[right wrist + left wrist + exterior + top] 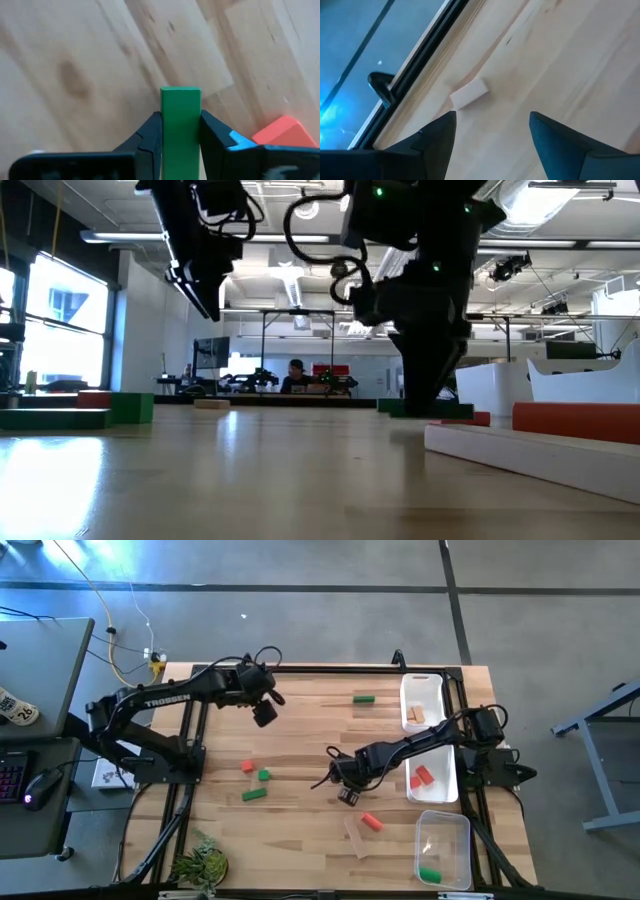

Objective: Sort & place blocks by color
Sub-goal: Put the green block into the transparent bin

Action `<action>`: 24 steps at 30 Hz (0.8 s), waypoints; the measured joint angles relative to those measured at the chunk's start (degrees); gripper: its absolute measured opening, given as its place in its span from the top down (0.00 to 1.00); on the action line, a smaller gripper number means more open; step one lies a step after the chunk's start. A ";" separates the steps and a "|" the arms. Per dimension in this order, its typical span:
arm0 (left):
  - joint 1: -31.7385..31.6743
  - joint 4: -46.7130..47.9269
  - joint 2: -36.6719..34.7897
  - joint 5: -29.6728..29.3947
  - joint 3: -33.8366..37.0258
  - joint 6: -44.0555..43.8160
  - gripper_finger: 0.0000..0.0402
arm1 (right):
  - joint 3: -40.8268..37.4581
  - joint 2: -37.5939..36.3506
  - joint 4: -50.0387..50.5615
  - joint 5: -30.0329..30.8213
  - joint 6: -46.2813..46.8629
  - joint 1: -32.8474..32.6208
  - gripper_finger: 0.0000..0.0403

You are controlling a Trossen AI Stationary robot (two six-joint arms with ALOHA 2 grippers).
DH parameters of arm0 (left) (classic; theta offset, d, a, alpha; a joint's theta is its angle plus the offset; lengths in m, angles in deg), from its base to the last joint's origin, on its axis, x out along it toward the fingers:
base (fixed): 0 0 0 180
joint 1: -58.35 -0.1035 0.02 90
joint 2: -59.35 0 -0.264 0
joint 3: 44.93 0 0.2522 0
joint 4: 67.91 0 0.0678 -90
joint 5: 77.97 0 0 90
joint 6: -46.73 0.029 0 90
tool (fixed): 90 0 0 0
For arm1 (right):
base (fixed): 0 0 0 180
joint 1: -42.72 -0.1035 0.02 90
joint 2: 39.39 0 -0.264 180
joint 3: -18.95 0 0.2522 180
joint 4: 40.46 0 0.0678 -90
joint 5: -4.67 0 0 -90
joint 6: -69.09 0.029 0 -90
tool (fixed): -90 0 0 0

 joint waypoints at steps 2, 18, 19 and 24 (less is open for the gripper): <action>-1.67 0.25 0.00 0.88 0.48 0.19 0.41 | 2.00 -0.04 2.21 -0.24 1.29 -0.12 0.82; -5.24 -0.09 0.00 3.62 0.49 0.21 0.41 | 17.08 -0.17 28.75 7.74 18.70 -10.18 0.82; -5.22 -0.07 0.00 3.62 0.49 0.21 0.41 | 17.43 -0.17 30.47 7.70 20.32 -11.14 0.82; -5.24 -0.09 0.00 3.62 0.49 0.21 0.41 | 18.36 -0.20 36.89 6.63 28.17 -15.84 0.82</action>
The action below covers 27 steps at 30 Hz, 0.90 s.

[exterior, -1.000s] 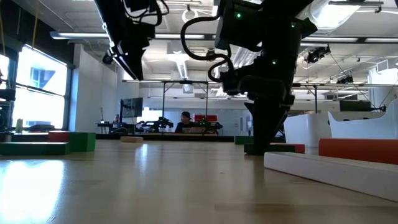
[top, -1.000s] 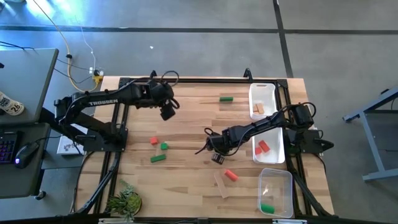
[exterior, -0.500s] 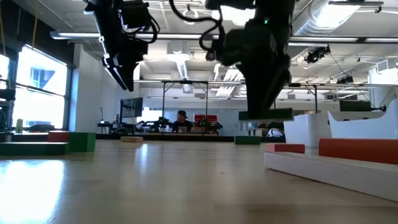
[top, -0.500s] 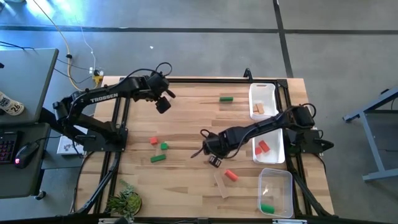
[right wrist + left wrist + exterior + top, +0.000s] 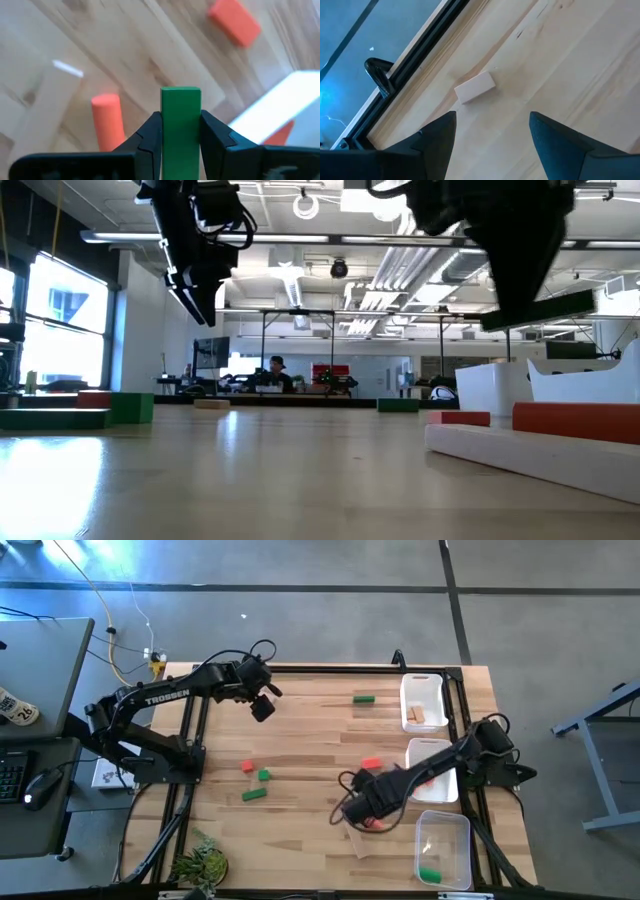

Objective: Sort & place blocks by color
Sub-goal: Put the green block into the transparent bin

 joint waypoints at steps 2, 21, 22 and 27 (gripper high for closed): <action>0.00 -0.08 0.00 0.00 0.00 0.00 0.41 | 0.07 -0.02 2.02 -0.98 2.63 -1.75 0.82; 0.31 -3.42 0.00 1.31 0.00 -6.37 0.41 | 0.07 -0.04 8.93 -8.47 23.92 -19.87 0.82; 0.31 -3.40 0.00 1.33 0.00 -6.77 0.41 | 0.07 -0.04 8.95 -8.45 25.50 -20.87 0.82; 0.31 -3.40 0.00 1.36 0.00 -7.61 0.41 | -1.37 -0.09 8.59 -9.36 34.04 -25.76 0.82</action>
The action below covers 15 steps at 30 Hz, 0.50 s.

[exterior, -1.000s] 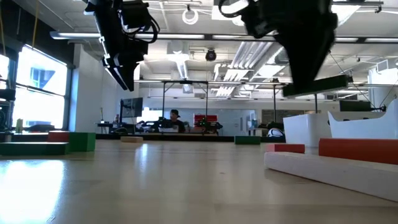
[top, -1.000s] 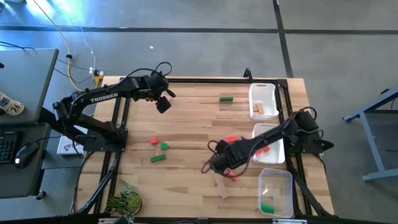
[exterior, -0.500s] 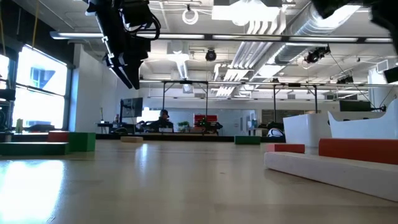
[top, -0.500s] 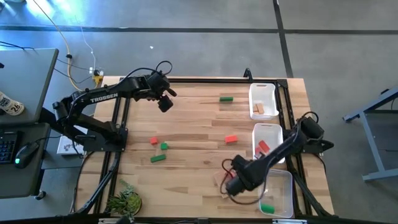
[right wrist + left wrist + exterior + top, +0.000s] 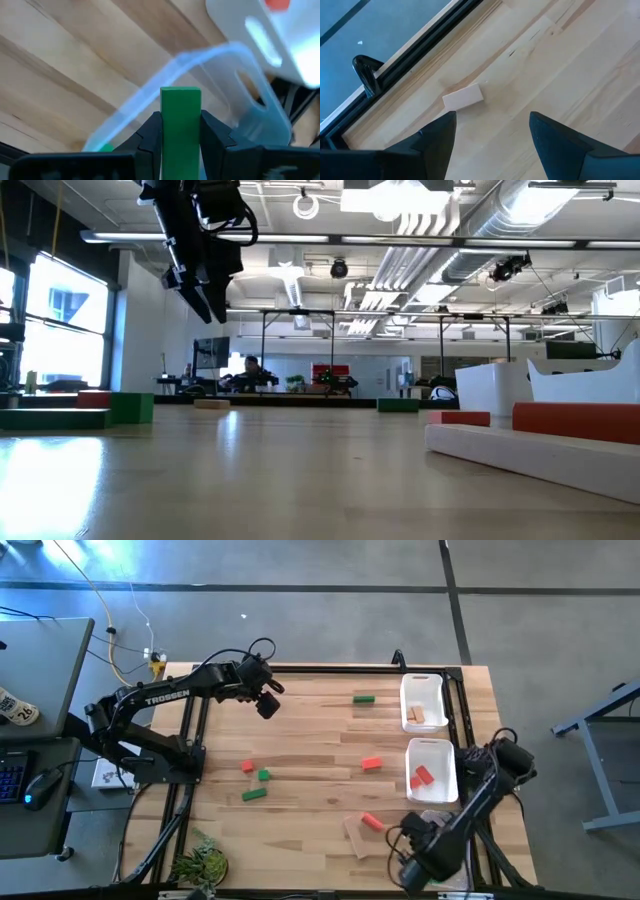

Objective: Sort & place blocks by color
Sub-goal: Put the green block into the transparent bin

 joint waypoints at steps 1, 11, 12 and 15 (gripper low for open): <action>0.00 0.00 0.00 0.00 0.00 -0.01 0.41 | -0.45 0.00 -0.44 -0.31 1.65 -0.91 0.82; 0.00 0.00 0.00 -0.09 0.00 0.00 0.41 | -1.34 0.02 0.23 -1.16 17.01 -8.02 0.75; 0.00 0.00 0.00 -0.13 0.00 0.00 0.41 | -1.34 0.02 0.15 -1.25 18.08 -8.47 0.74; -0.02 0.00 0.00 -0.17 0.00 0.32 0.41 | -1.34 0.04 -0.21 -2.00 20.57 -9.68 0.71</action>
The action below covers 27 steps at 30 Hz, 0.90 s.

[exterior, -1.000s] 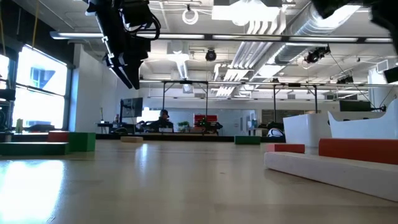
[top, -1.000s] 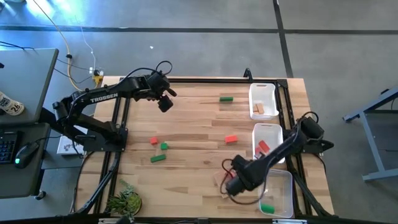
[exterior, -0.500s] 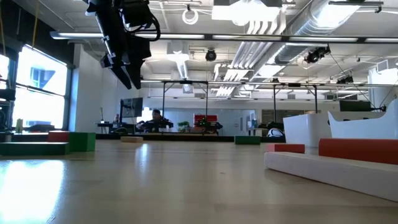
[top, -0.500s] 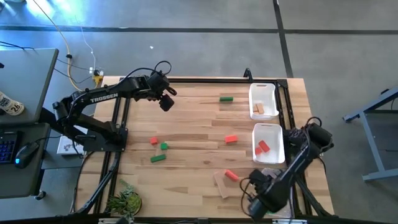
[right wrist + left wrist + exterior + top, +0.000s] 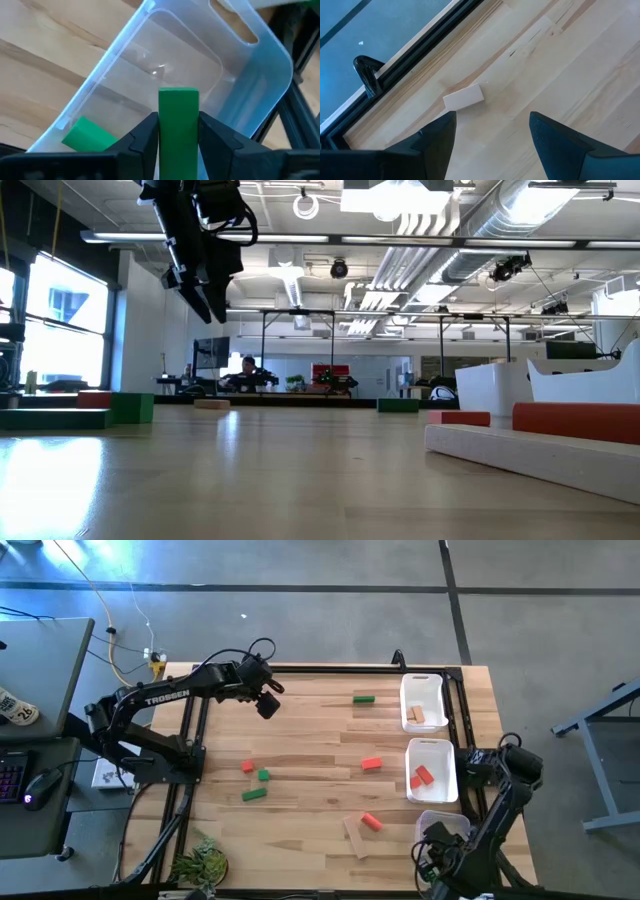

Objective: Sort & place blocks by color
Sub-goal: Put the green block into the transparent bin, then put the brown block into the top white bin

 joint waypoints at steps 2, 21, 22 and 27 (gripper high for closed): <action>0.02 -0.01 0.00 -0.04 -0.02 1.21 0.41 | 0.00 0.02 -0.11 -0.07 0.94 -0.48 0.71; -2.81 -0.11 0.00 -0.15 -0.02 14.34 0.41 | 0.07 0.07 2.28 5.33 5.62 5.07 0.69; -3.46 -0.11 0.00 -0.15 -0.02 15.33 0.41 | 0.07 0.07 2.95 5.38 5.48 5.80 0.69; -6.75 -0.11 0.00 0.38 -0.02 22.06 0.41 | 0.09 0.07 6.52 7.58 5.34 9.46 0.69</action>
